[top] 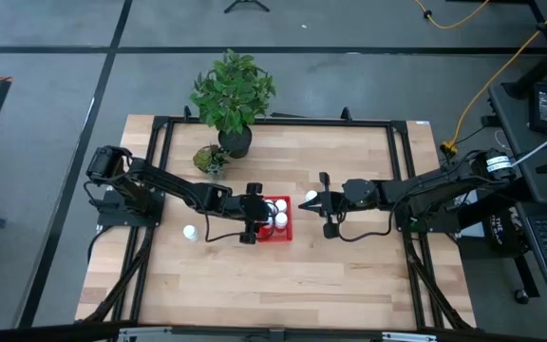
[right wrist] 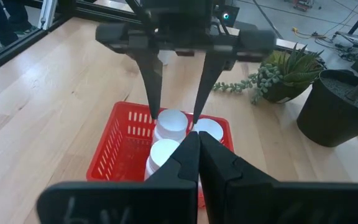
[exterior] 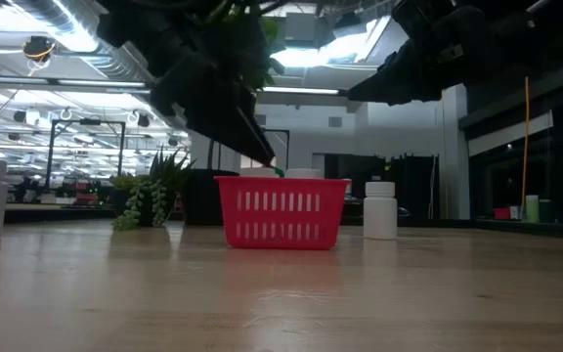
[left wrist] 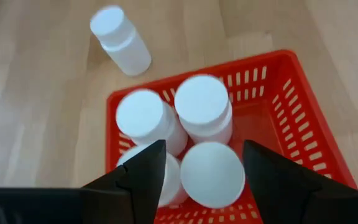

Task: Pick and place pill bottles into a basket
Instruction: Put the white medicine bottle into the red bin

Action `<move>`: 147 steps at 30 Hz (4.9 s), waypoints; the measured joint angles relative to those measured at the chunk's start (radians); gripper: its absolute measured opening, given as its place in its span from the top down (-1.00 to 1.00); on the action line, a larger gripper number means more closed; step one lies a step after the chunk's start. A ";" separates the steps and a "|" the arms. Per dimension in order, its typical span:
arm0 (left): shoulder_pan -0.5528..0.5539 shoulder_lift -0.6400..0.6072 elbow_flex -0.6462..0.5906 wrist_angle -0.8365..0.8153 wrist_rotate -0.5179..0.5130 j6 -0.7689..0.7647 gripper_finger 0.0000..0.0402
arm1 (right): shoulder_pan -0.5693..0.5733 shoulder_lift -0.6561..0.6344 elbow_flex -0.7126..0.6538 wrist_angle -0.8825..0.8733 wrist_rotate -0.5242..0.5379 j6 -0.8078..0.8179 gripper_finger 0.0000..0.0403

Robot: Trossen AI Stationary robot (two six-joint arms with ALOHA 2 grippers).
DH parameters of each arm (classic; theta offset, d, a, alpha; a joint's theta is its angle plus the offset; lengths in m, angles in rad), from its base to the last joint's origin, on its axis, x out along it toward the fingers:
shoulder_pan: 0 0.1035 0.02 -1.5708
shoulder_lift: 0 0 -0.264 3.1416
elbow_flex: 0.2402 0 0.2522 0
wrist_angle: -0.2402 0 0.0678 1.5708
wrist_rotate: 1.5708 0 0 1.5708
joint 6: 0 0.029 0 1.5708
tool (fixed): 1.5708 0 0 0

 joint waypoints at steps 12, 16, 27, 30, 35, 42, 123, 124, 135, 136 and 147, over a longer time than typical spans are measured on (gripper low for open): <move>-0.033 -0.162 0.004 -0.144 -0.005 0.007 0.05 | 0.000 0.000 0.000 -0.034 0.000 -0.001 0.96; -0.068 -0.246 0.004 -0.277 -0.040 -0.040 0.18 | -0.001 -0.003 0.000 -0.101 0.003 -0.006 0.96; -0.175 -0.437 -0.106 -0.394 -0.148 -0.118 0.92 | -0.003 -0.086 -0.001 -0.161 0.031 0.057 0.96; -0.184 -0.484 -0.175 -0.359 -0.151 -0.139 0.97 | -0.004 -0.135 -0.001 -0.220 0.041 0.108 0.95; -0.185 -0.571 -0.279 -0.281 -0.134 -0.143 0.99 | -0.004 -0.174 0.000 -0.339 0.050 0.194 0.77; -0.173 -0.726 -0.406 -0.180 -0.113 -0.125 0.99 | -0.005 -0.175 0.000 -0.457 0.125 0.302 0.29; 0.129 -0.926 -0.694 0.233 0.097 -0.038 0.99 | -0.086 0.116 0.000 -0.302 0.224 0.359 0.24; 0.129 -0.926 -0.694 0.233 0.098 -0.037 0.98 | -0.086 0.116 0.000 -0.290 0.224 0.351 0.23; 0.129 -0.926 -0.694 0.233 0.097 -0.037 0.97 | -0.086 0.019 0.000 -0.268 0.172 0.305 0.27; 0.129 -0.926 -0.694 0.233 0.097 -0.037 0.97 | -0.086 0.003 0.000 -0.265 0.166 0.296 0.26; 0.129 -0.926 -0.694 0.233 0.096 -0.037 0.96 | -0.086 -0.151 0.000 -0.247 0.125 0.209 0.27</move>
